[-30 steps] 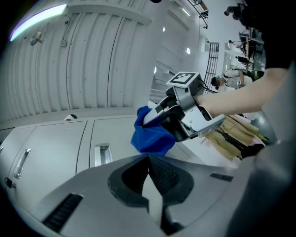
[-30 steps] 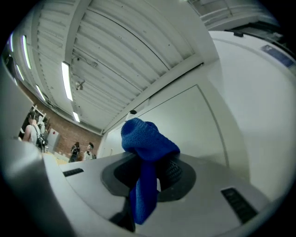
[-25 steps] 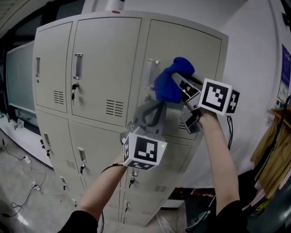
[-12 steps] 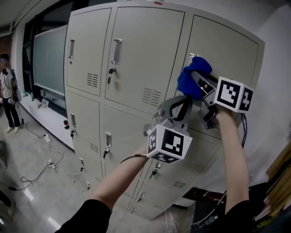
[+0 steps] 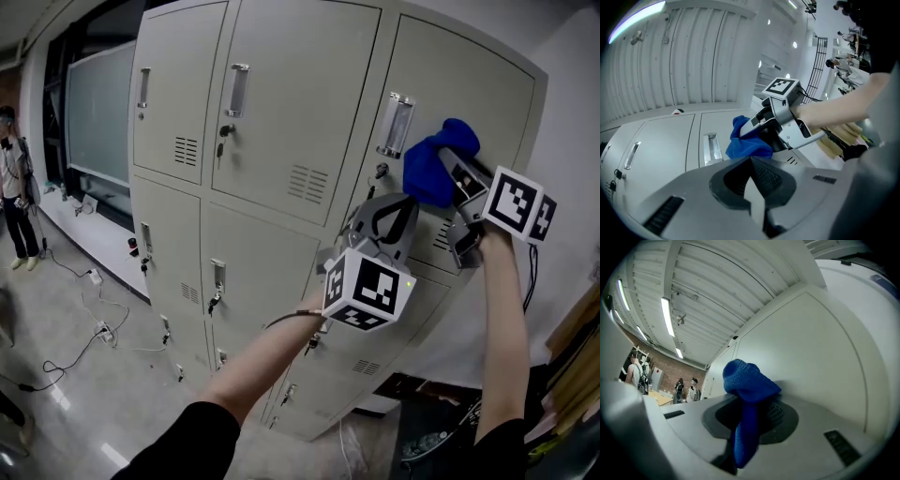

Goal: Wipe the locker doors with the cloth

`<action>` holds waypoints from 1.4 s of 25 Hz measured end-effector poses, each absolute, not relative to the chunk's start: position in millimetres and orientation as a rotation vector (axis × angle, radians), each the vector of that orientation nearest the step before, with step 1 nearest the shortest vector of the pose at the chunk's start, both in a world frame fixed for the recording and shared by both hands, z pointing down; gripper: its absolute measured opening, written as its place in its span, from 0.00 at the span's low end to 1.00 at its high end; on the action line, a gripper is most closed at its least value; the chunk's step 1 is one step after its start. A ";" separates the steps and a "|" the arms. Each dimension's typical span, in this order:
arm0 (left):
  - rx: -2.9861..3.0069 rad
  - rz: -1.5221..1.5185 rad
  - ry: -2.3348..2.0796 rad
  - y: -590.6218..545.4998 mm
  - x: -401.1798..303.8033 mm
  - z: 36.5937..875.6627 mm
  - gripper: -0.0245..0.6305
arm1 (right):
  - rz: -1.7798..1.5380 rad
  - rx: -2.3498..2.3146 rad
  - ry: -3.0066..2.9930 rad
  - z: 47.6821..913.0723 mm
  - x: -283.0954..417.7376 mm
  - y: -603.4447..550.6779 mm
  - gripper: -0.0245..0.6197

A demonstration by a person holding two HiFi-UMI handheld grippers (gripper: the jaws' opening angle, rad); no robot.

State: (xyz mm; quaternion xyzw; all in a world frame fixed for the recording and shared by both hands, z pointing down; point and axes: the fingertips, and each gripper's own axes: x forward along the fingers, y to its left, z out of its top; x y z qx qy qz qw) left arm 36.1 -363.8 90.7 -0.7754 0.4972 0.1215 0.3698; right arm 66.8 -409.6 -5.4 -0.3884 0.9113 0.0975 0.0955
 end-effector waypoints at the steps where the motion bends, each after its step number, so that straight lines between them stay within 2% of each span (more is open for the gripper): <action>1: -1.999 0.315 1.266 -364.1 40.9 91.9 0.05 | 0.290 -1.172 2.688 -5.1 76.6 -409.1 0.16; 12: -2.097 0.334 1.178 -364.1 87.7 110.4 0.05 | 0.258 -1.434 2.537 8.5 192.8 -400.6 0.16; 18: -2.117 0.338 1.176 -365.1 95.5 115.1 0.05 | 0.304 -1.515 2.483 14.4 217.1 -399.1 0.16; 21: -2.114 0.355 1.192 -361.8 87.6 118.5 0.05 | 0.323 -1.508 2.500 23.3 200.6 -389.3 0.16; 27: -2.085 0.351 1.248 -358.0 61.4 127.4 0.05 | 0.302 -1.215 2.613 38.0 124.0 -364.2 0.16; 35: -2.055 0.305 1.348 -363.2 13.6 145.5 0.05 | 0.211 -1.102 2.731 65.2 40.6 -397.2 0.16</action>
